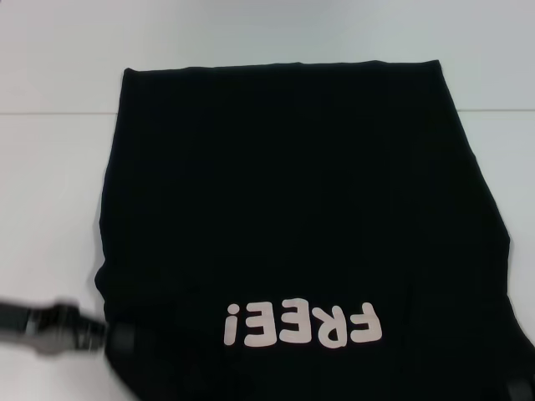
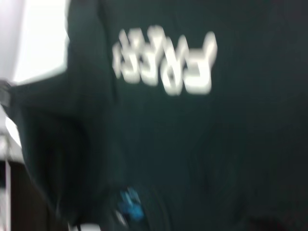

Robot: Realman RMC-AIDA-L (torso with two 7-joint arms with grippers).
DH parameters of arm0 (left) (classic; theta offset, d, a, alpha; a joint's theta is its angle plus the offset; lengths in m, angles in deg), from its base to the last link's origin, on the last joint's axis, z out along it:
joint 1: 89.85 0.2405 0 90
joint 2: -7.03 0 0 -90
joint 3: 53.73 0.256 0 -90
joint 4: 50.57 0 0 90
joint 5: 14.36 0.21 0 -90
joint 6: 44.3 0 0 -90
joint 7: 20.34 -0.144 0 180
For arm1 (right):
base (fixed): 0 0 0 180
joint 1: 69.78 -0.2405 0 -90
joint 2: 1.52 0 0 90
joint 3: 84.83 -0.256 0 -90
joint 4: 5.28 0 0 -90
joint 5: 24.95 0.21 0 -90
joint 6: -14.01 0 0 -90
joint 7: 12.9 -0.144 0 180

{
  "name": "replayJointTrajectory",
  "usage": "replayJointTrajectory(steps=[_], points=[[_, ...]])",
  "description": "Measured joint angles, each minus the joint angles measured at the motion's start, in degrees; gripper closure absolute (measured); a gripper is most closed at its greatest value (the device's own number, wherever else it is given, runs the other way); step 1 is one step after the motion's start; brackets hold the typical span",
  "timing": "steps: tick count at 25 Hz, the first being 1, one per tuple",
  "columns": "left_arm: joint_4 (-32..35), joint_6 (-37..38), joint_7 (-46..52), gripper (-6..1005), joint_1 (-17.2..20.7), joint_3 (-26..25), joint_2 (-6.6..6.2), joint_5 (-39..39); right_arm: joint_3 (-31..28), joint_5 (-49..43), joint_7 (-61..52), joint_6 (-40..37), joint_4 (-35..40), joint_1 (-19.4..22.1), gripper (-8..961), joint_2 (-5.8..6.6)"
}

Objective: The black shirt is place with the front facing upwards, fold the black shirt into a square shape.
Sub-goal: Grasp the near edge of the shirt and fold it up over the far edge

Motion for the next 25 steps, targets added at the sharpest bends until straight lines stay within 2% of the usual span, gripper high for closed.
replayJointTrajectory(steps=[1, 6, 10, 12, 15, 21, 25], points=[[-0.1, -2.2, 0.21, 967, -1.45, -4.86, 0.07, -0.96, -1.65, 1.04, 0.04, 0.45, -0.21, -0.1, 922, 0.04], [-0.13, -7.68, 0.41, 967, -3.24, -13.1, 0.11, -3.29, -9.94, 8.36, -0.14, 3.5, -1.89, 0.06, 920, 0.77], [-1.09, -15.07, -0.79, 967, -3.42, -16.86, 0.62, -10.08, -15.72, 16.73, 0.22, 8.67, -5.17, 0.8, 919, 0.93], [-2.93, -19.29, -2.99, 967, -3.19, -17.45, 1.07, -15.39, -17.47, 21.97, 1.37, 12.53, -8.11, 1.12, 919, 0.47], [-4.68, -24.37, -5.94, 966, -2.93, -17.51, 2.09, -20.52, -18.72, 28.91, 4.57, 19.26, -11.99, 1.43, 918, -1.03], [-5.19, -35.66, -12.69, 965, -2.41, -17.55, 6.44, -27.46, -19.1, 37.87, 12.9, 31.89, -13.7, 1.24, 916, -6.49], [-5.29, -40.67, -17.84, 964, -2.74, -17.47, 8.69, -30.72, -18.99, 40.72, 18.98, 37.86, -13.94, -0.47, 915, -8.87]])
